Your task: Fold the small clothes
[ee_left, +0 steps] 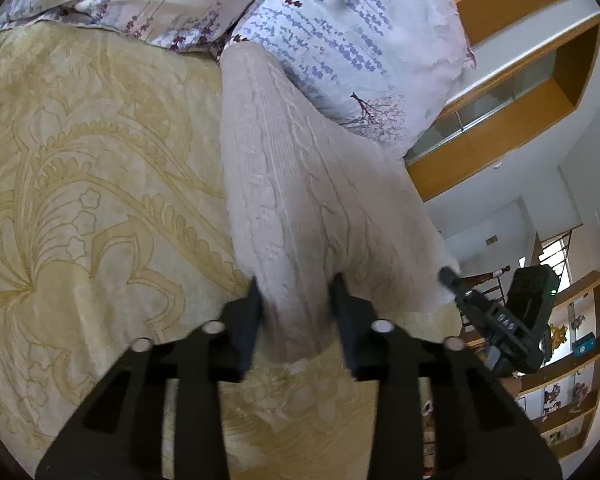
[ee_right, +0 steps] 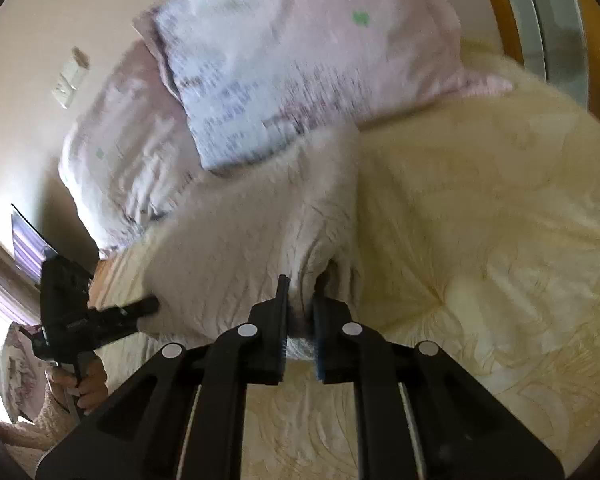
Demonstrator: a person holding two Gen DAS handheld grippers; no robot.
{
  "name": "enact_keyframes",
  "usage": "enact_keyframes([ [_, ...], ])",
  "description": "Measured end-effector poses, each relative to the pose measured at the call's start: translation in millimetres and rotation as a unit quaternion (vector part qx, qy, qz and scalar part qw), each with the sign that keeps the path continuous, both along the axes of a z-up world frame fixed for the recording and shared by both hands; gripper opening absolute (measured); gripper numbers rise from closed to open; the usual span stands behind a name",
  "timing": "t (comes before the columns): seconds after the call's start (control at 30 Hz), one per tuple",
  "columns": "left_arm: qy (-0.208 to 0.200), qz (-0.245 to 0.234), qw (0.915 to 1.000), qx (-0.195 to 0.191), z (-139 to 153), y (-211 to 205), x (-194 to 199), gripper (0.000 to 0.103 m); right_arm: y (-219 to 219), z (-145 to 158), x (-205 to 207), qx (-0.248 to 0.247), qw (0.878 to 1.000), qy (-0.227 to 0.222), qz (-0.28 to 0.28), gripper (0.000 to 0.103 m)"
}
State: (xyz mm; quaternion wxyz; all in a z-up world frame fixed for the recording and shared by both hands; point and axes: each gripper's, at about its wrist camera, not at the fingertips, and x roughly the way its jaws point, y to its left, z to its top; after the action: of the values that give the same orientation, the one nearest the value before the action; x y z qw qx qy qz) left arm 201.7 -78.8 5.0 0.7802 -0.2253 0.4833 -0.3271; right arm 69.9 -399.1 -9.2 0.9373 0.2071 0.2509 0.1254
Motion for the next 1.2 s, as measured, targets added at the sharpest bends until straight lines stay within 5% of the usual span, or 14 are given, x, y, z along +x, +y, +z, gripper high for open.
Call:
enact_keyframes([
  [0.07, -0.005, -0.003, 1.0000, -0.003, 1, 4, -4, 0.019, -1, 6, -8, -0.009, 1.000, -0.020, -0.007, 0.009],
  [0.2, -0.015, -0.010, 0.9998, -0.001, -2, 8, -12, 0.013, -4, -16, 0, -0.049, 0.998, 0.029, -0.037, 0.009],
  [0.47, -0.023, -0.006, 0.9997, 0.001, -8, 7, -20, 0.016, -15, -40, 16, -0.020, 0.997, 0.060, -0.046, 0.009],
  [0.57, -0.011, -0.007, 0.9999, -0.001, -3, 10, -16, 0.027, -19, -34, 12, 0.004, 0.998, 0.060, -0.031, 0.014],
  [0.63, -0.003, -0.003, 1.0000, -0.007, 2, 15, -11, 0.045, -24, -23, 10, 0.023, 0.998, 0.044, -0.028, 0.041],
  [0.7, -0.004, 0.011, 0.9999, -0.006, 10, 20, -2, 0.074, -31, -11, 15, 0.042, 0.998, 0.029, -0.027, 0.054],
  [0.83, 0.000, 0.017, 0.9998, 0.010, 18, 14, 27, 0.082, -44, -7, 53, 0.095, 0.993, 0.057, -0.030, 0.055],
  [0.97, 0.026, 0.015, 0.9994, 0.019, 12, -1, 56, 0.083, -51, -14, 92, 0.135, 0.986, 0.093, -0.024, 0.053],
  [1.1, 0.039, 0.024, 0.9987, 0.020, 4, -8, 72, 0.083, -44, -15, 105, 0.116, 0.989, 0.090, -0.020, 0.013],
  [1.2, 0.044, 0.026, 0.9986, 0.011, 1, -10, 78, 0.083, -37, 4, 92, 0.077, 0.996, 0.028, -0.026, 0.009],
])
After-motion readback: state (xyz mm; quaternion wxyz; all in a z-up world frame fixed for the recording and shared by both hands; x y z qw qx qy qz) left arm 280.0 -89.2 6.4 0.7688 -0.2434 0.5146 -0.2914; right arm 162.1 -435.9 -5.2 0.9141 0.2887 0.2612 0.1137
